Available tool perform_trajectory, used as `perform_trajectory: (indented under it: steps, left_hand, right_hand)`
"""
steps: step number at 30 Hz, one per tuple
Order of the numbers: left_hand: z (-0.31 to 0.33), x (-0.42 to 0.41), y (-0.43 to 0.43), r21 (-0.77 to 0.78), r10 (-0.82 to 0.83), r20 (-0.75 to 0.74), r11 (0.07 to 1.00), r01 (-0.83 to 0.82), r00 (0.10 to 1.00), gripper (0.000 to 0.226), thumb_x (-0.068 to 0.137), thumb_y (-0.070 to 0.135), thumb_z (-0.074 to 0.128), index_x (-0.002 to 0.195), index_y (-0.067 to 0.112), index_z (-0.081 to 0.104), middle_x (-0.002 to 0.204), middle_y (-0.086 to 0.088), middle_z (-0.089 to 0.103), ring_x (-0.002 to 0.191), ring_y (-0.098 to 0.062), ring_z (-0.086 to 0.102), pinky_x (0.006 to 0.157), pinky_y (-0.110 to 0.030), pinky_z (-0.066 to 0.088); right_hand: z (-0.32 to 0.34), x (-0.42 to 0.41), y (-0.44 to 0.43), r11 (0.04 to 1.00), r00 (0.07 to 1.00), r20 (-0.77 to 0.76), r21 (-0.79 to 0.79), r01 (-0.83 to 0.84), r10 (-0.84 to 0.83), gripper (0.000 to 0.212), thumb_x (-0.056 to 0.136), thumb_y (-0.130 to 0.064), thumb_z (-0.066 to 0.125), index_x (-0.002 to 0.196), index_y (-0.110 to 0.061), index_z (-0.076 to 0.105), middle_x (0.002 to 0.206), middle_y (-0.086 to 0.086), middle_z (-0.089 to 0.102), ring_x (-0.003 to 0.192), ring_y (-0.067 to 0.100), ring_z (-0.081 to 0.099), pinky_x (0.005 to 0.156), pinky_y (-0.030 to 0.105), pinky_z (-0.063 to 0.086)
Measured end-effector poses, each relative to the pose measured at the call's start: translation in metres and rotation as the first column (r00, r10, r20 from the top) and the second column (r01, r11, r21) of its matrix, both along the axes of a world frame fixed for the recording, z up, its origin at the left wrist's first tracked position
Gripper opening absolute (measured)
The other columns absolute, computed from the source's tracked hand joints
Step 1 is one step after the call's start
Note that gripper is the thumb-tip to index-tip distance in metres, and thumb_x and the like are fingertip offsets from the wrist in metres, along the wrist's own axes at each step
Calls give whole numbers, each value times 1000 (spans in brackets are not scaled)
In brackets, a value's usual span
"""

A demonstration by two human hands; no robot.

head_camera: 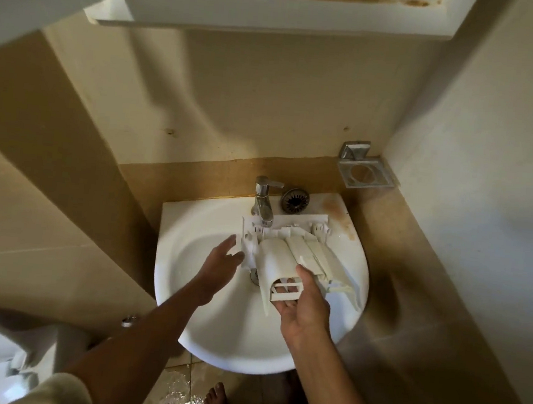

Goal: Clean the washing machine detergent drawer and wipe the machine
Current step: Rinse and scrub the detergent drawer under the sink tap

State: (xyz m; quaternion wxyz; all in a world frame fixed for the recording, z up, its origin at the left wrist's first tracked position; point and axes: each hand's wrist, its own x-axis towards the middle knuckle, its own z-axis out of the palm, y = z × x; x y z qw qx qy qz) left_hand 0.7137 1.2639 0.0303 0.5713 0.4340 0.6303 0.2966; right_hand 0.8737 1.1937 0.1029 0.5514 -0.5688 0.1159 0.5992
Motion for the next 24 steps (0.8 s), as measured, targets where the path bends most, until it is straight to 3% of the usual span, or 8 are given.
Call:
perform_trajectory:
  steps: [4, 10, 12, 14, 17, 19, 21, 24]
  left_hand:
    - [-4, -9, 0, -9, 50, 31, 999, -50, 998, 63, 100, 22, 58, 157, 25, 30, 160, -1, 36, 133, -23, 49, 112, -46, 42]
    - [-12, -31, -2, -25, 40, 56, 999, -39, 998, 64, 99, 24, 61, 156, 29, 32, 155, 2, 40, 133, -26, 49, 111, -44, 41]
    - [-17, -30, -2, -31, 125, 60, 992, -123, 990, 52, 98, 24, 61, 147, 22, 44, 139, -2, 50, 122, -24, 55, 101, -40, 45]
    - [-21, -28, -3, -20, 234, -9, 972, -234, 972, 29, 96, 28, 61, 118, 11, 55, 110, -8, 58, 93, -20, 59, 85, -37, 46]
    - [-27, -27, -8, 26, 347, -112, 938, -347, 931, 27, 97, 29, 58, 87, 9, 43, 76, -5, 46, 66, -20, 47, 64, -33, 41]
    - [-28, -28, -12, 26, 406, -145, 913, -406, 903, 28, 100, 30, 57, 105, 6, 44, 82, -6, 52, 72, -23, 52, 64, -33, 44]
    - [-25, -28, -15, 14, 457, -139, 888, -459, 879, 45, 100, 34, 56, 131, 5, 40, 104, -11, 59, 89, -28, 60, 81, -38, 51]
    - [-22, -29, -21, 40, 500, -163, 865, -501, 851, 45, 101, 35, 54, 135, 7, 46, 121, -14, 60, 108, -33, 58, 94, -42, 46]
  right_hand:
    - [5, -19, -6, 998, 997, 31, 4, -66, 66, 47, 81, -11, 79, 123, -2, 59, 112, 22, 68, 87, 31, 67, 63, 39, 58]
    - [0, -30, -5, 995, 994, 33, -14, -101, 101, 50, 81, -13, 80, 124, -2, 59, 112, 24, 68, 85, 32, 67, 54, 35, 58]
    - [0, -31, -4, 989, 988, 47, -16, -147, 148, 45, 81, -13, 80, 121, -3, 61, 111, 24, 69, 84, 33, 68, 58, 38, 60]
    - [0, -32, -6, 978, 977, 58, -17, -207, 207, 39, 82, -12, 79, 117, -4, 63, 106, 23, 71, 81, 33, 70, 62, 39, 61]
    - [-1, -32, -10, 970, 968, 63, -19, -240, 241, 40, 82, -11, 79, 118, -4, 63, 106, 22, 72, 87, 34, 71, 59, 38, 60]
    - [-4, -32, -11, 965, 963, 57, -19, -263, 264, 42, 81, -11, 80, 119, -5, 63, 106, 21, 73, 88, 33, 72, 61, 39, 60]
    - [-5, -37, -13, 952, 951, 44, -18, -305, 306, 48, 77, -12, 83, 120, -7, 63, 105, 19, 74, 88, 33, 73, 66, 42, 62]
    - [-5, -46, -20, 925, 925, 9, -13, -380, 380, 52, 73, -12, 86, 120, -9, 64, 102, 17, 76, 87, 32, 75, 77, 48, 61]
